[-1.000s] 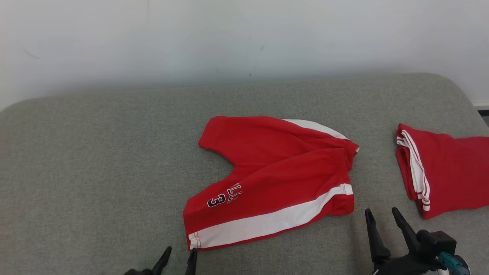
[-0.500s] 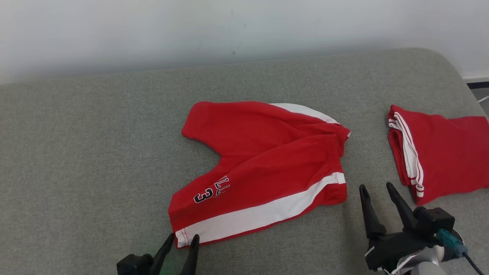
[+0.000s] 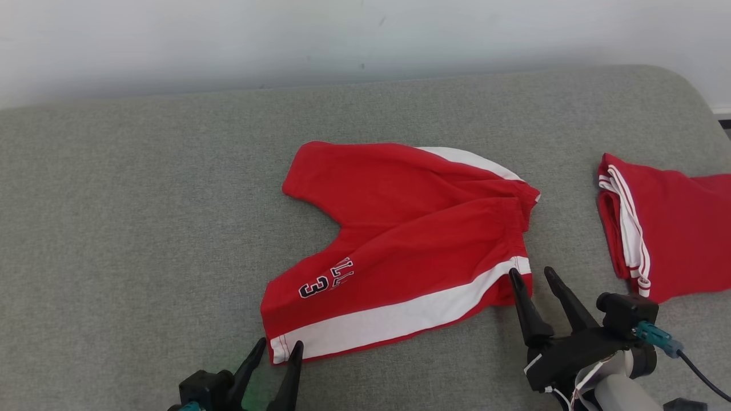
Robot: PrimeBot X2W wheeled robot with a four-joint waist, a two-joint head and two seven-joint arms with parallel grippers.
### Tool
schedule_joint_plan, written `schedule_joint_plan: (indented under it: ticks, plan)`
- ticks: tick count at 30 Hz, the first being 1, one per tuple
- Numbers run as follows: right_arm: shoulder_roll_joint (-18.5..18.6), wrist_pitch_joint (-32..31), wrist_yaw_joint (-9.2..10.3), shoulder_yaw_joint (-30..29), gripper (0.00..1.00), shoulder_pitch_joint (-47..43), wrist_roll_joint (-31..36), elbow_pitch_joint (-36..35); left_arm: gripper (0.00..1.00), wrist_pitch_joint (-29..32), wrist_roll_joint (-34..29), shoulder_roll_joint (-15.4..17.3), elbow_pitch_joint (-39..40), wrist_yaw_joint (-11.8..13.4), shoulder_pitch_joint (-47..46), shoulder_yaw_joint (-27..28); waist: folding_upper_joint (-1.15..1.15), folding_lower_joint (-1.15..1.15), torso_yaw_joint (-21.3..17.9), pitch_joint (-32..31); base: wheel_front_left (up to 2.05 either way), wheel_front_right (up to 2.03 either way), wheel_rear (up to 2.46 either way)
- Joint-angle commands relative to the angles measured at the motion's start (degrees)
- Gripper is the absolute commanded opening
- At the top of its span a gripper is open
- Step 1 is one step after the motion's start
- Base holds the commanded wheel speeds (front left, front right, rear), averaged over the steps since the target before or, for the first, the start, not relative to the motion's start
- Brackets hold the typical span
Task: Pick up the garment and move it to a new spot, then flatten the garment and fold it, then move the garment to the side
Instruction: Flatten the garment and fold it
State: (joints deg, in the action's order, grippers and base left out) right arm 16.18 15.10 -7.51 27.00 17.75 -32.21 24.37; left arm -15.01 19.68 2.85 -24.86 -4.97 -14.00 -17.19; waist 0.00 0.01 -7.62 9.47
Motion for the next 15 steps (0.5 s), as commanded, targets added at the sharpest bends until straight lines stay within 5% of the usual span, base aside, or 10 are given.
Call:
schedule_joint_plan:
  ticks: [1, 11, 15]
  plan:
    - [0.4, 0.0, 0.05, 0.8, 1.0, 0.5, -1.8, 0.5, 1.0, -0.2, -0.1, 0.1, -0.1, -0.3, 0.5, -0.1, 0.0, -0.01, 0.2, -0.1, 0.0, 0.0, 0.0]
    - [2.1, 0.0, 0.05, 5.2, 1.0, 4.8, -14.1, 5.4, 1.0, -0.2, -0.9, 0.1, 0.3, -0.4, 0.7, -0.8, 0.0, -0.01, 1.9, 0.4, 0.0, 0.0, 0.0]
    - [2.9, 0.0, 0.05, 7.0, 0.76, 5.5, -17.5, 7.2, 1.0, -0.2, -0.8, 0.1, 0.4, -0.5, 1.1, -1.0, 0.0, -0.01, 2.6, 0.4, 0.0, 0.0, 0.0]
